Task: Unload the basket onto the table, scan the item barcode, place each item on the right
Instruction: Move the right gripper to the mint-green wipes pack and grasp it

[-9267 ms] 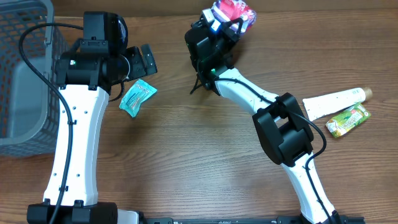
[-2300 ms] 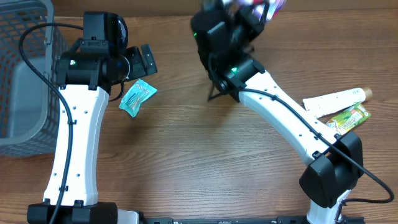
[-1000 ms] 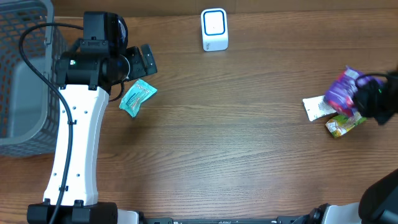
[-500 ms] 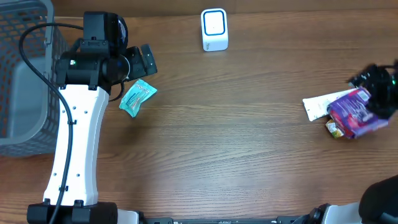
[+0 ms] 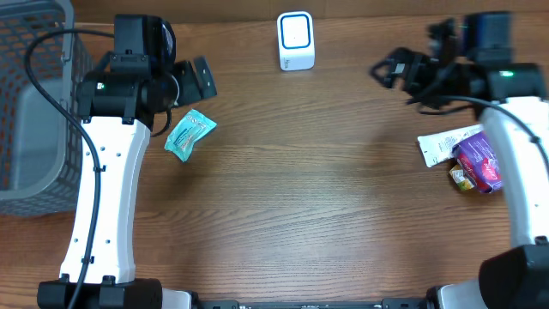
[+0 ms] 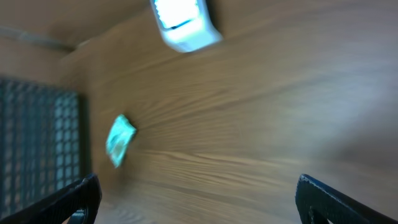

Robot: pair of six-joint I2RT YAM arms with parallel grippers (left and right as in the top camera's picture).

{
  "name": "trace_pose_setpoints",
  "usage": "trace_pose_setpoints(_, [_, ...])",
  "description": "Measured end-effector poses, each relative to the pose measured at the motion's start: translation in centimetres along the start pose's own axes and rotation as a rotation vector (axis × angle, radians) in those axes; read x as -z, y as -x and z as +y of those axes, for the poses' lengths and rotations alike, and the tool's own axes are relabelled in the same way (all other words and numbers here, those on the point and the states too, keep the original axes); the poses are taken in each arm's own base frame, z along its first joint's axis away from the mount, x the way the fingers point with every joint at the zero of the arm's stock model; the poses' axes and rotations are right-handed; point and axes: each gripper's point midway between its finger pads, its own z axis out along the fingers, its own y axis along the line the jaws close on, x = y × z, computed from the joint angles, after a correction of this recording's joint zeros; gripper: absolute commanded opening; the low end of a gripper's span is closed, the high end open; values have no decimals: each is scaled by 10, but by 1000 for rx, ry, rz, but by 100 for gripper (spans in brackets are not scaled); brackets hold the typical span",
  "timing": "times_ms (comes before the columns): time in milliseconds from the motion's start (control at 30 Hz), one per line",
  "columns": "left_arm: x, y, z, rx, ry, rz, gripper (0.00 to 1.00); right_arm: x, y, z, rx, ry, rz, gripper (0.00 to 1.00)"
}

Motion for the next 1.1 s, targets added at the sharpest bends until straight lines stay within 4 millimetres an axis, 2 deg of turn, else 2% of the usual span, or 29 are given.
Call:
trace_pose_setpoints(100, [0,6,-2,0,-9,-24,100,-35,-8,33,51,60,27,98])
trace_pose_setpoints(200, [2,5,0,4,-5,-17,99,-79,-21,58,90,110,66,90])
trace_pose_setpoints(333, [27,14,14,38,20,-17,100,-132,-40,82,140,174,105,89])
trace_pose_setpoints(400, [56,31,33,87,43,-65,100,-151,-52,88,153,191,138,90])
trace_pose_setpoints(500, [87,52,62,157,82,-142,100,-174,-64,103,176,211,181,90])
trace_pose_setpoints(600, [107,61,95,242,132,-195,100,-194,-67,128,221,248,193,89])
trace_pose_setpoints(700, [111,55,112,302,169,-176,100,-210,-75,156,270,288,203,88])
trace_pose_setpoints(833, [108,47,113,323,175,-140,100,-236,-95,186,332,339,212,81])
trace_pose_setpoints(933, [105,42,112,323,177,-116,100,-253,-108,189,348,346,222,79])
trace_pose_setpoints(1100, [96,38,111,324,182,-82,100,-283,-126,181,358,343,242,77])
